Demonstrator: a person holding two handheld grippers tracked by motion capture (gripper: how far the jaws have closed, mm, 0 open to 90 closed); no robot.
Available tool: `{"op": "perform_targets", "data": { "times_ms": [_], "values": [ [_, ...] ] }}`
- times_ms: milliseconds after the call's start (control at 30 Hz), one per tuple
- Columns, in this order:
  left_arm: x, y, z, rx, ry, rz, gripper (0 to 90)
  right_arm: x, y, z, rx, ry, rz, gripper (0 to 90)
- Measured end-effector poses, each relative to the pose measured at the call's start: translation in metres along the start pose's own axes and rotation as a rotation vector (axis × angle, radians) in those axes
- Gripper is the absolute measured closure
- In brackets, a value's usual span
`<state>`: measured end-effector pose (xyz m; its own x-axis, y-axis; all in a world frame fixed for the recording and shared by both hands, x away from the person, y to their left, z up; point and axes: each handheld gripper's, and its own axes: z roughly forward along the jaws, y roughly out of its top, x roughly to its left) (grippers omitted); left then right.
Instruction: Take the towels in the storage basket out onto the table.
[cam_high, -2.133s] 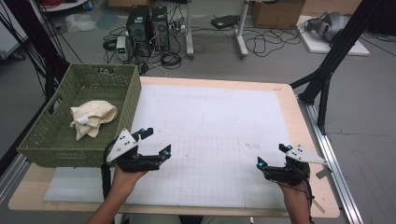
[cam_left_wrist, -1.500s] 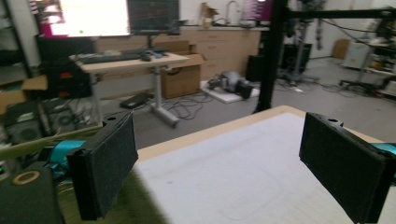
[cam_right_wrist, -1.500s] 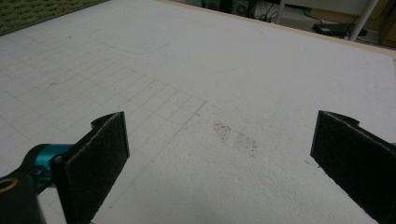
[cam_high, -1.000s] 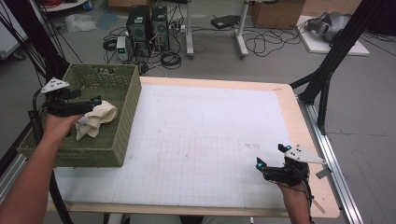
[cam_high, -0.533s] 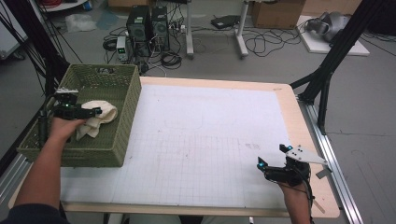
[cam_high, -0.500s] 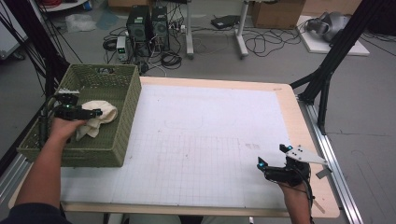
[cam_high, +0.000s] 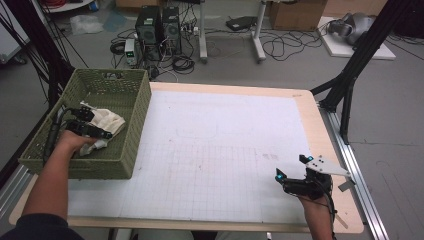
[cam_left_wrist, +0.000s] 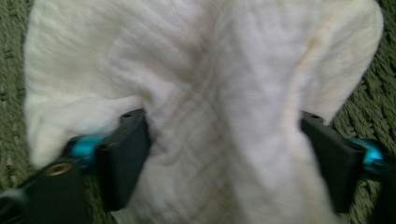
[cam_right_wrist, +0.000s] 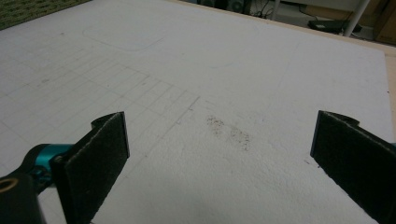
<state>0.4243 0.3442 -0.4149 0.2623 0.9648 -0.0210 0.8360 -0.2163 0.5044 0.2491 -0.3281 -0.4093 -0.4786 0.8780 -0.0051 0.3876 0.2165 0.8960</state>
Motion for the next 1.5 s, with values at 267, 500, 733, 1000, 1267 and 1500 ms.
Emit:
{"op": "perform_targets", "data": {
  "times_ms": [267,500,733,1000,1267,1500],
  "values": [
    [0.001,0.002,-0.015,-0.066,-0.048,0.016,76.0,-0.001,0.000,-0.002,-0.011,-0.006,0.005,3.6],
    [0.005,0.003,-0.035,-0.247,-0.077,-0.059,76.4,-0.002,0.000,-0.005,-0.019,-0.008,0.017,3.6],
    [0.003,0.003,-0.060,-0.432,-0.122,-0.051,76.4,-0.001,0.001,-0.004,-0.018,-0.004,0.017,3.6],
    [0.003,-0.002,-0.087,-0.611,-0.159,-0.055,76.5,0.000,0.002,-0.004,-0.023,0.000,0.020,3.6],
    [-0.007,-0.006,-0.114,-0.705,-0.198,0.000,76.4,0.001,0.002,-0.001,-0.022,0.006,0.014,3.6],
    [-0.038,0.002,-0.136,-0.787,-0.262,0.097,76.5,0.003,0.004,0.001,-0.021,0.013,0.009,3.6]
  ]
}}
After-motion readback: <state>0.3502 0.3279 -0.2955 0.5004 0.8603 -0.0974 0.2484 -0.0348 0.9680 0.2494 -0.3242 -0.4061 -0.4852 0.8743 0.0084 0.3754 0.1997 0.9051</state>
